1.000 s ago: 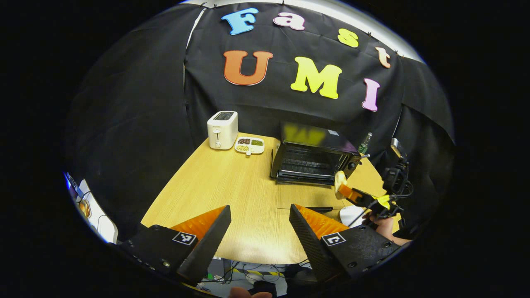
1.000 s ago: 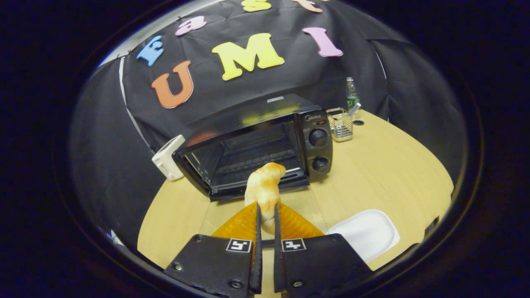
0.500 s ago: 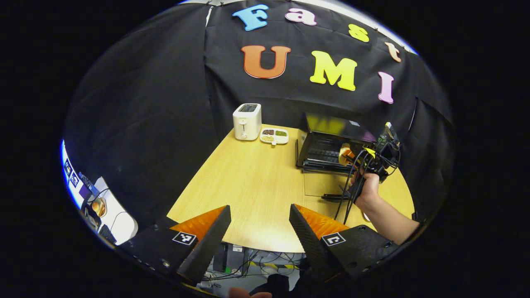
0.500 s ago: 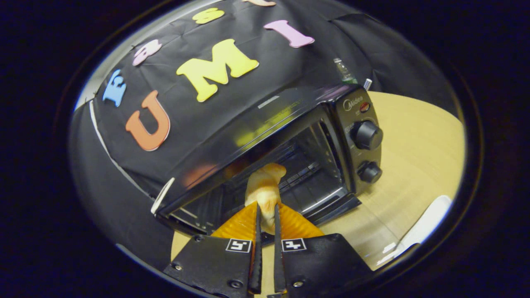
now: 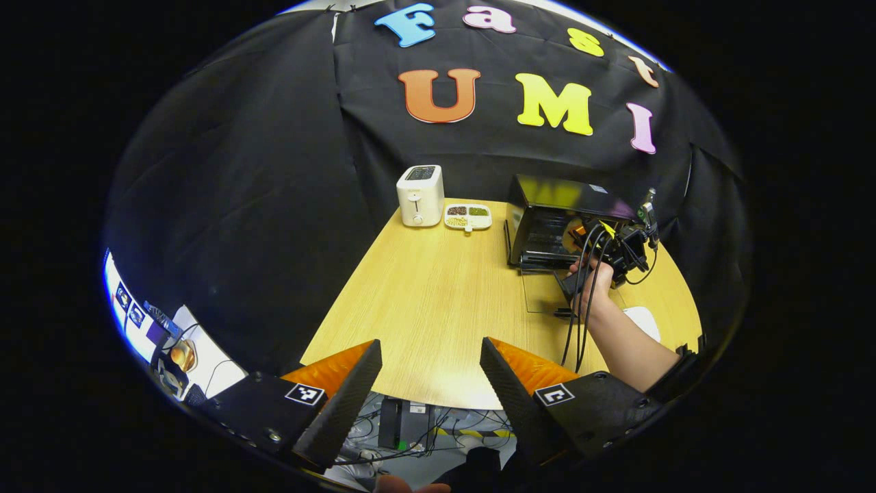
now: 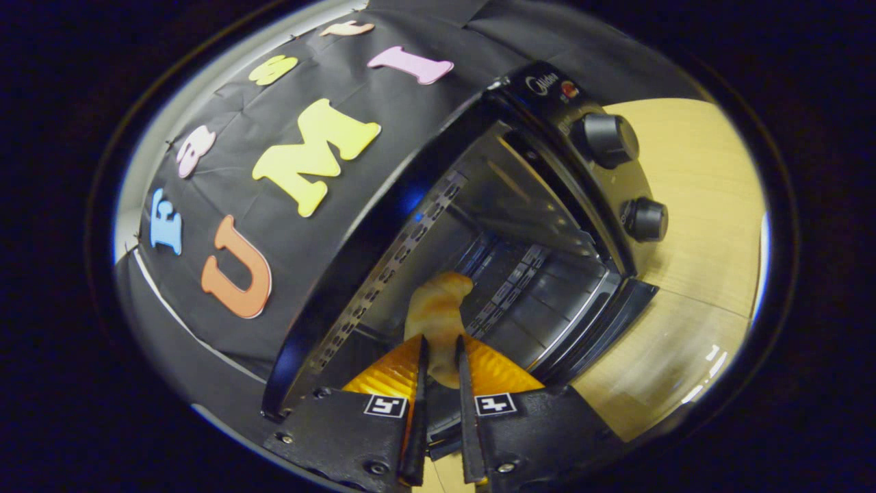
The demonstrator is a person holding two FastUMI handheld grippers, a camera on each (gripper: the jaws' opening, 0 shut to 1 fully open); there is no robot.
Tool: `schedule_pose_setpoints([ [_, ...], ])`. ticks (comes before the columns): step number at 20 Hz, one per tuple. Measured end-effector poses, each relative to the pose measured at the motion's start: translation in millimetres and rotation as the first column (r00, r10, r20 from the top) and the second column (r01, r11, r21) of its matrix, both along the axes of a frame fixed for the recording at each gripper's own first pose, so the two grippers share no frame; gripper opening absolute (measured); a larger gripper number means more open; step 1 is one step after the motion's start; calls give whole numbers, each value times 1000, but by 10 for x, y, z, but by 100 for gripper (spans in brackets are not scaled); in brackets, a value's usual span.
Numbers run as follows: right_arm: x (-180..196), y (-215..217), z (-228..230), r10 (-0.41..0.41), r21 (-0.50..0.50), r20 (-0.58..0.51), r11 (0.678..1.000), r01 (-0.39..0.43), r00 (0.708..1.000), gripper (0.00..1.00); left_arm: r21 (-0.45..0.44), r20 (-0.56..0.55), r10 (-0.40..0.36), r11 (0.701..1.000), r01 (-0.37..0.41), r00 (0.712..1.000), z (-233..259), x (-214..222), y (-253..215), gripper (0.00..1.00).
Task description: Open the electric oven with the left hand, put the food in, and close the electric oven.
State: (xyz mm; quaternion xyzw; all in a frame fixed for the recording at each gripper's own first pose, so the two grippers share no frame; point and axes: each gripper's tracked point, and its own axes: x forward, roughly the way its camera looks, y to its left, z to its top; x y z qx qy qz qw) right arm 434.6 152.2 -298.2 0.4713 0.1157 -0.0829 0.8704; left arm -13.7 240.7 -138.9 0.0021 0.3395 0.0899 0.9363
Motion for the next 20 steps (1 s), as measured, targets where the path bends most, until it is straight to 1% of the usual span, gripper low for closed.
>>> schedule_pose_setpoints([
  [2, 31, -16, 46, -8, 15, 26, 1000, 7, 1000, 25, -5, -2, -5, 1000, 5, 1000, 0, 9, -17, 96],
  [3, 58, 24, 97, 11, 29, 46, 999, -12, 999, 27, -7, 1, -9, 1000, 9, 1000, 1, 5, -26, 95],
  [4, 48, 80, 119, 26, 26, 49, 999, -27, 998, 41, -11, 5, -14, 1000, 14, 1000, 1, 20, -46, 95],
  [6, -4, 80, 104, 36, -37, 33, 999, -35, 999, 71, -20, 13, -24, 1000, 24, 1000, 15, 22, -106, 95],
  [7, -89, 82, 127, 44, -52, 34, 998, -42, 998, 69, -27, 18, -29, 999, 29, 999, 24, 18, -137, 96],
  [10, -262, 138, 114, 67, -44, 22, 997, -66, 998, 80, -49, 34, -34, 998, 36, 999, 36, 17, -225, 95],
  [11, -327, 137, 108, 69, -42, 17, 997, -68, 997, 86, -56, 40, -34, 998, 37, 999, 39, 5, -251, 95],
  [13, -480, 186, 136, 86, -36, 9, 996, -86, 996, 86, -70, 52, -35, 997, 38, 998, 57, -23, -318, 96],
  [17, -985, 266, 188, 146, -90, -29, 985, -148, 989, 87, -114, 80, -52, 992, 61, 995, 49, -72, -509, 95],
  [19, -1268, 310, 207, 193, -115, -56, 973, -198, 980, 87, -134, 92, -65, 988, 77, 994, 26, -89, -615, 96],
  [20, -1414, 326, 258, 220, -149, -63, 962, -227, 974, 87, -143, 98, -71, 986, 84, 993, 4, -91, -669, 95],
])
